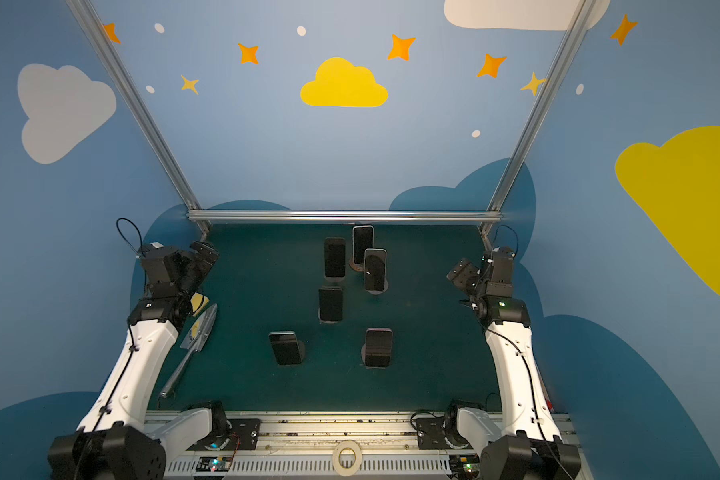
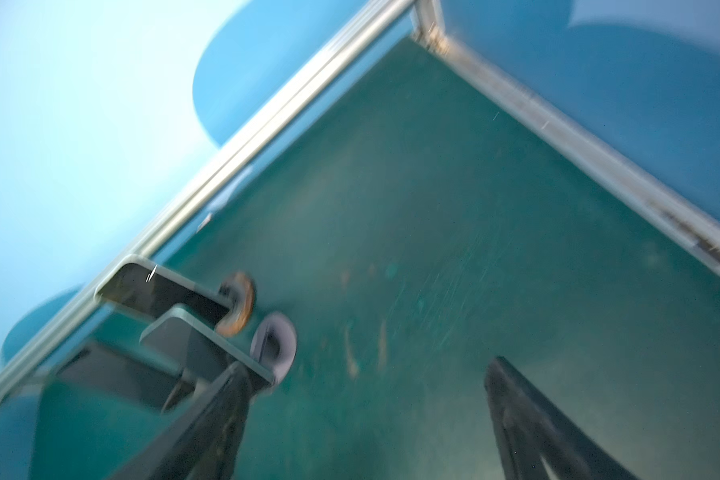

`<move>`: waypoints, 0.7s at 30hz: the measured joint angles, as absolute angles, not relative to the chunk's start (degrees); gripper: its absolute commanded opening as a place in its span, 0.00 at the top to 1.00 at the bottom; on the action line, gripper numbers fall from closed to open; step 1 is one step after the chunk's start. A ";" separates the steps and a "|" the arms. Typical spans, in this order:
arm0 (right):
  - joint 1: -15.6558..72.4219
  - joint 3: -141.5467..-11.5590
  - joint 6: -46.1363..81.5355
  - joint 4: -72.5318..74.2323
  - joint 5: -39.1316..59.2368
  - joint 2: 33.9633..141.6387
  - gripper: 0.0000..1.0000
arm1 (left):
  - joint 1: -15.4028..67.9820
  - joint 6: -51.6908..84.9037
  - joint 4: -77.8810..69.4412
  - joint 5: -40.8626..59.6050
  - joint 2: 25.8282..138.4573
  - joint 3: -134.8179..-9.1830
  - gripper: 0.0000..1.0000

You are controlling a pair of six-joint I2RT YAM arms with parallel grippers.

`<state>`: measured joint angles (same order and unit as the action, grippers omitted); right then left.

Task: Remove the phone from the phone stand
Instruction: 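Raise both arms and swing the right gripper toward the purple-cased phone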

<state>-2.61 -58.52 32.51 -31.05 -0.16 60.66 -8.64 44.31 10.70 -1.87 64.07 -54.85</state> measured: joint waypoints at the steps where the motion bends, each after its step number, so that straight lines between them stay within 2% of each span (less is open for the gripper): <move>1: -1.78 -58.52 32.18 -32.23 0.32 60.29 0.11 | -8.62 44.97 10.85 -1.30 64.86 -54.87 0.00; 6: 4.25 -58.41 31.38 -35.83 0.40 56.10 0.11 | -8.56 45.93 11.40 1.80 66.13 -54.85 0.00; 15: 18.59 -57.19 31.14 -38.65 -4.51 48.53 0.11 | -8.56 49.30 -4.64 9.87 62.15 -44.03 0.00; 21: 28.03 -54.43 33.76 -40.95 -10.15 43.75 0.11 | -8.99 53.28 -5.34 12.36 62.50 -45.15 0.00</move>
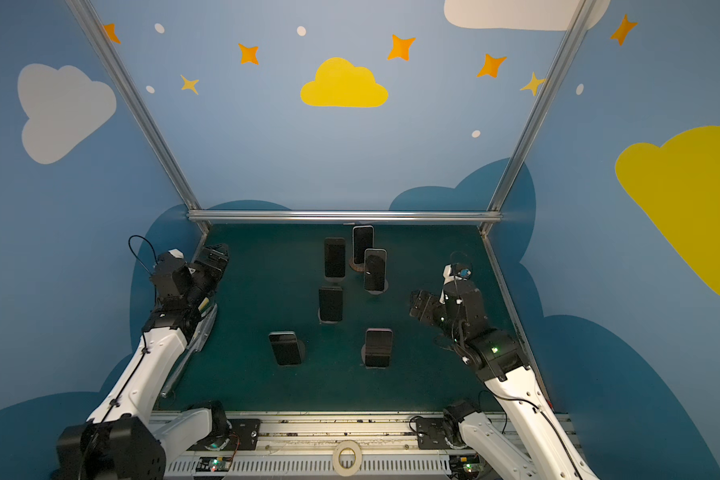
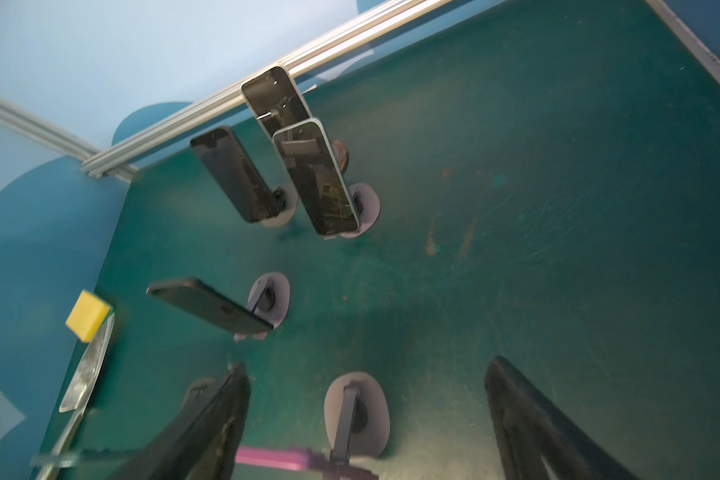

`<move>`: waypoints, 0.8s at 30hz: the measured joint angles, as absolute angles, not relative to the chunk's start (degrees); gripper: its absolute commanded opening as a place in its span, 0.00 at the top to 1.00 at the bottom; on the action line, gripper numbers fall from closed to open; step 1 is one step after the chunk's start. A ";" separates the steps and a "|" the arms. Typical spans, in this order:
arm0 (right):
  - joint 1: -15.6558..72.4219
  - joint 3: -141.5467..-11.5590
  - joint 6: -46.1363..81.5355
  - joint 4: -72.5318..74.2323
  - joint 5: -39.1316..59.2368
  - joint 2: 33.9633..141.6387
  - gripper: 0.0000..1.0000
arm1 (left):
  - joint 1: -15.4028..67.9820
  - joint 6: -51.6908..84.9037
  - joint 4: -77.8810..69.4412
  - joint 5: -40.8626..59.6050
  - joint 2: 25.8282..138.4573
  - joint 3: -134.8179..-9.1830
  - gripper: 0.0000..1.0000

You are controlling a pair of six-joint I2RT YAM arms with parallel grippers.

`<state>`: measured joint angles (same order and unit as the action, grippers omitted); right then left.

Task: Remove the phone from the phone stand
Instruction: 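Raise both arms and swing the right gripper toward the purple-cased phone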

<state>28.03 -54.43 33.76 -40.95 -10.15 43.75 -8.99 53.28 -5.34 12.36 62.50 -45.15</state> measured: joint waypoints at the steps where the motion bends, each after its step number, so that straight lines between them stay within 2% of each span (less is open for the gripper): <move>1: 29.41 -54.13 34.28 -41.32 -11.16 43.16 0.11 | -9.10 53.28 -5.15 13.21 62.81 -45.82 0.00; 9: 46.52 -53.93 40.42 -44.45 -22.06 42.61 0.10 | -9.19 52.29 -5.08 19.79 64.14 -47.90 0.00; 18: 67.07 -57.76 47.99 -47.31 -37.34 52.29 0.10 | -8.10 52.07 -4.95 23.05 64.12 -47.94 0.01; 24: 76.53 -57.82 54.59 -47.68 -44.51 55.35 0.09 | -1.32 45.12 1.06 19.22 62.43 -51.94 0.00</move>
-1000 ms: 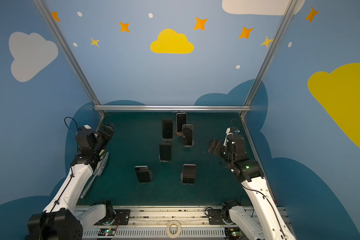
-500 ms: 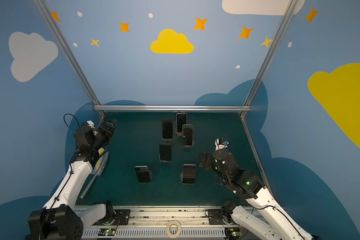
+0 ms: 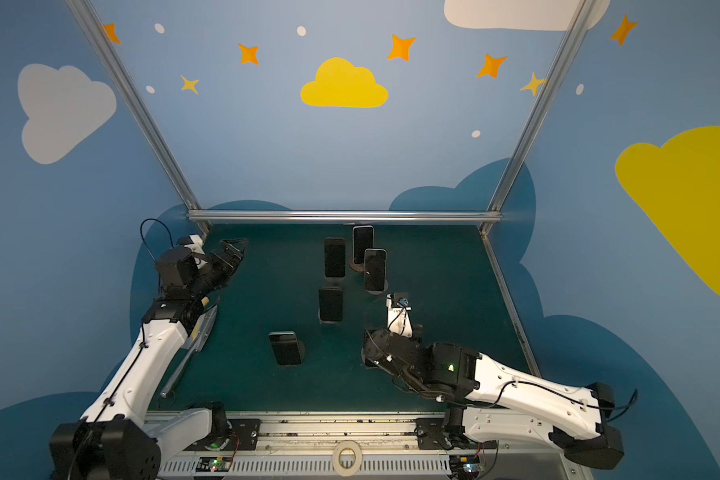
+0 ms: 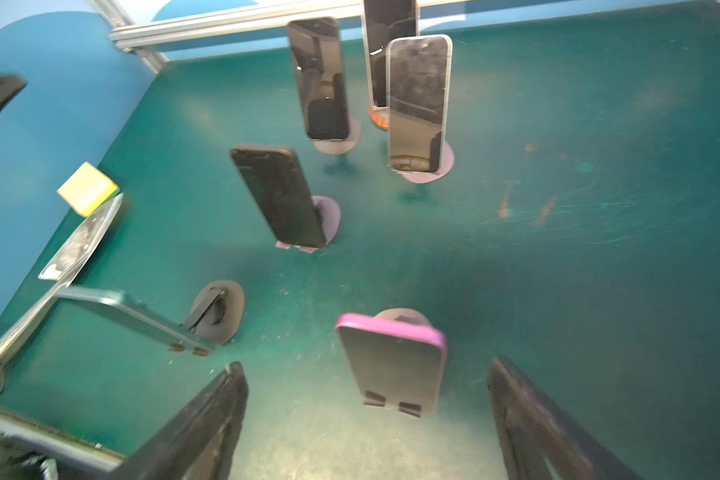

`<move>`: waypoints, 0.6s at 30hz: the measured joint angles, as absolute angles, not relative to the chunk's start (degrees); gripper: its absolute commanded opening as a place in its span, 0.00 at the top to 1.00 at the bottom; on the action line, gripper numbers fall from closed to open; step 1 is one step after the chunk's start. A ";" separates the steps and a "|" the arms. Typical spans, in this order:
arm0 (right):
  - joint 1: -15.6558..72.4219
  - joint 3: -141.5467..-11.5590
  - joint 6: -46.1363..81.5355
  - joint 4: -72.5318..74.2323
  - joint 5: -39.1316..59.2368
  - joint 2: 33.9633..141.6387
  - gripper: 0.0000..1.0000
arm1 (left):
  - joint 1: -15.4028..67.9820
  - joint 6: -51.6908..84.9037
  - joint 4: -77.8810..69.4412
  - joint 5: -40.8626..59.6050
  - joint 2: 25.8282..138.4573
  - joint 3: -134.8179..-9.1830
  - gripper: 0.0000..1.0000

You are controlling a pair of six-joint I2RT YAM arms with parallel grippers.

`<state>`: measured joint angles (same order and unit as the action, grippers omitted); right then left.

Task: Remove the phone from the phone stand
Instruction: 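Raise both arms and swing the right gripper toward the purple-cased phone, then lower the right gripper around the purple-cased phone's top edge and close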

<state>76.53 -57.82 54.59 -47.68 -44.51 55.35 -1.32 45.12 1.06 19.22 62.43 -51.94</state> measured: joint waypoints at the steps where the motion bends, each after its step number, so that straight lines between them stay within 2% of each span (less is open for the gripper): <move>1: 77.12 -57.82 55.51 -47.77 -45.12 55.88 0.09 | 0.01 44.03 1.43 18.39 61.34 -52.03 0.00; 6: 79.09 -56.90 61.17 -48.64 -46.63 56.86 0.09 | 3.18 41.25 1.96 16.16 56.80 -52.03 0.00; 12: 80.20 -51.88 64.84 -49.82 -46.96 54.30 0.09 | 3.88 40.73 2.46 16.16 58.57 -52.05 0.00; 18: 79.85 -52.45 65.19 -51.68 -46.83 55.46 0.08 | 3.92 40.69 2.90 16.16 59.13 -52.05 0.00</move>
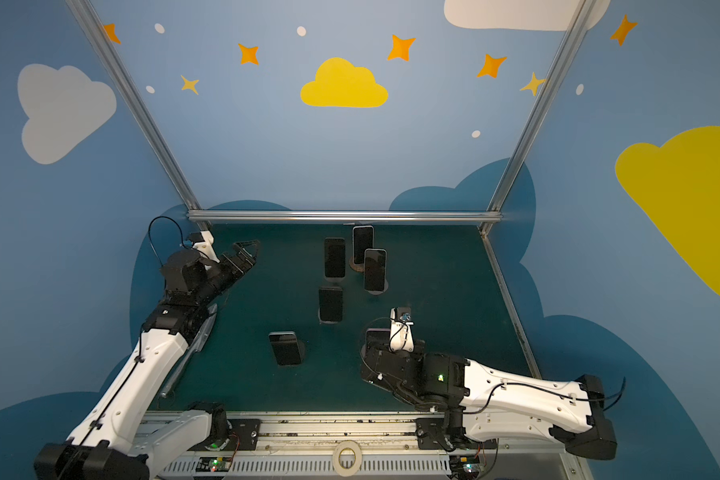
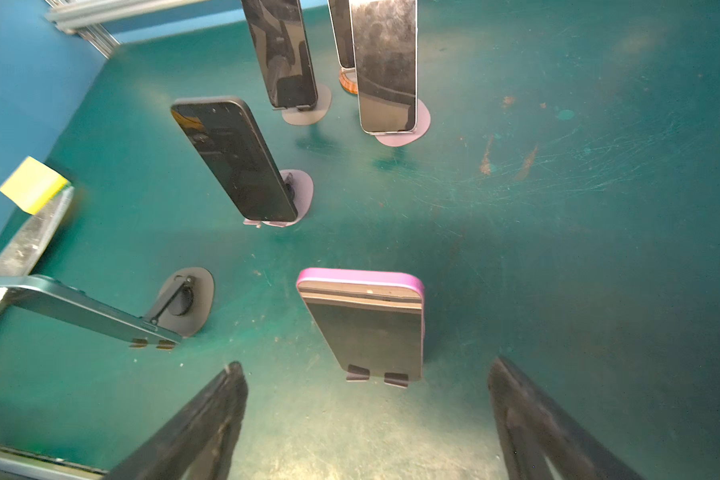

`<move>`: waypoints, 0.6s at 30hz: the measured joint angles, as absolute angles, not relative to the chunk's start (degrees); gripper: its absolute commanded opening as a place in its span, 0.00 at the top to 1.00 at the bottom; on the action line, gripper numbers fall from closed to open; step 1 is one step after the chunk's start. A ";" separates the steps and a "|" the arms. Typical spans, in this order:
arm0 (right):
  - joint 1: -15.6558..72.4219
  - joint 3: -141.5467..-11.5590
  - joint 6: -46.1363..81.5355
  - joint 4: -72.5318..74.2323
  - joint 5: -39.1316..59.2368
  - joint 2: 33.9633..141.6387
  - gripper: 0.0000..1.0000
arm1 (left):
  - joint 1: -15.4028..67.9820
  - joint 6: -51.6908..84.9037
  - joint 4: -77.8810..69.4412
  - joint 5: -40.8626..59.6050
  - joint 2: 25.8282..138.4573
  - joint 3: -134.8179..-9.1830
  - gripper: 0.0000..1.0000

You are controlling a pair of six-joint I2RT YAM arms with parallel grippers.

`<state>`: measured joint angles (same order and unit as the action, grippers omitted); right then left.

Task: Remove the phone from the phone stand
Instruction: 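Lower the right gripper around the purple-cased phone's top edge and close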

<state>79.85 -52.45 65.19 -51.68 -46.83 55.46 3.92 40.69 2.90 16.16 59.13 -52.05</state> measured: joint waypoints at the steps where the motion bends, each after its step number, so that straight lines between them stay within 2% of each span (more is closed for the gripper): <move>1: 79.70 -52.75 65.19 -51.70 -46.81 56.03 0.08 | 3.92 40.69 2.90 16.23 59.16 -52.05 0.00; 18: 75.75 -54.68 60.58 -47.88 -45.58 61.30 0.06 | 3.95 42.57 2.33 18.55 59.18 -52.05 0.01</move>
